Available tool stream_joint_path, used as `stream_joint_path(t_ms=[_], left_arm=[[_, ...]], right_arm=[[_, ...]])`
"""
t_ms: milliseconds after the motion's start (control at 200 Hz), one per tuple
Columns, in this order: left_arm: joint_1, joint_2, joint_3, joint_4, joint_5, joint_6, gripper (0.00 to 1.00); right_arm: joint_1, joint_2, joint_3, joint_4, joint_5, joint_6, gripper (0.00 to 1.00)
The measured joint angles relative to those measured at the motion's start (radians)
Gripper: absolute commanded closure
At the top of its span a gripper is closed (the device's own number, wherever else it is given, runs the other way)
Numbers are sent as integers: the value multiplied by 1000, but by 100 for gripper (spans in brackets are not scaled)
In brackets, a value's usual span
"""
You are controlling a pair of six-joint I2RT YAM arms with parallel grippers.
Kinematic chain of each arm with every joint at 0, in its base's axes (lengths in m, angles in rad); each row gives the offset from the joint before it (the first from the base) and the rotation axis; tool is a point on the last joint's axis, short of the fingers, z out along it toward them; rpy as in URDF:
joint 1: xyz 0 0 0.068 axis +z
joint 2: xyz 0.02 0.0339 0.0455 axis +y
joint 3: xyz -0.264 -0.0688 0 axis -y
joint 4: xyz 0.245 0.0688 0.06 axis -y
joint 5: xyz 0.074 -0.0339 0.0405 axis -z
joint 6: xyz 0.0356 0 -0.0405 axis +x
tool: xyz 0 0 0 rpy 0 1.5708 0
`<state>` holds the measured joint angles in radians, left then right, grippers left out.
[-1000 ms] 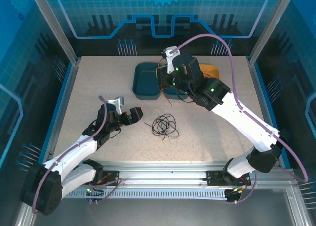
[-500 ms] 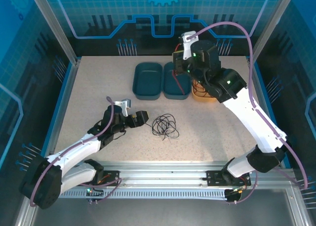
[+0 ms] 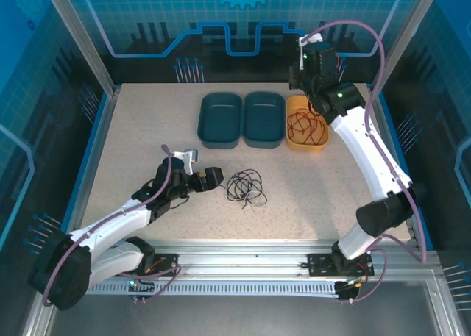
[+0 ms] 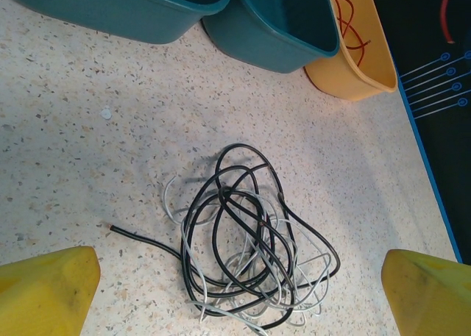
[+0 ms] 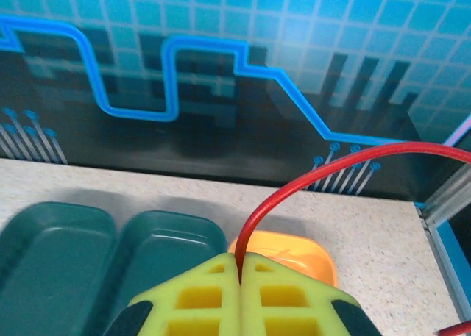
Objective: Untangle the cables
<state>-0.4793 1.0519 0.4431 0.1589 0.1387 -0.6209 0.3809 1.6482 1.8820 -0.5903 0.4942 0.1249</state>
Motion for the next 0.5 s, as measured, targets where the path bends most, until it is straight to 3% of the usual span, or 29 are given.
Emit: stream_joint_path(t_ms=[500], left_arm=[[-5, 34, 7, -7, -3, 0, 1]], right_arm=[[-140, 283, 107, 5, -37, -40, 100]])
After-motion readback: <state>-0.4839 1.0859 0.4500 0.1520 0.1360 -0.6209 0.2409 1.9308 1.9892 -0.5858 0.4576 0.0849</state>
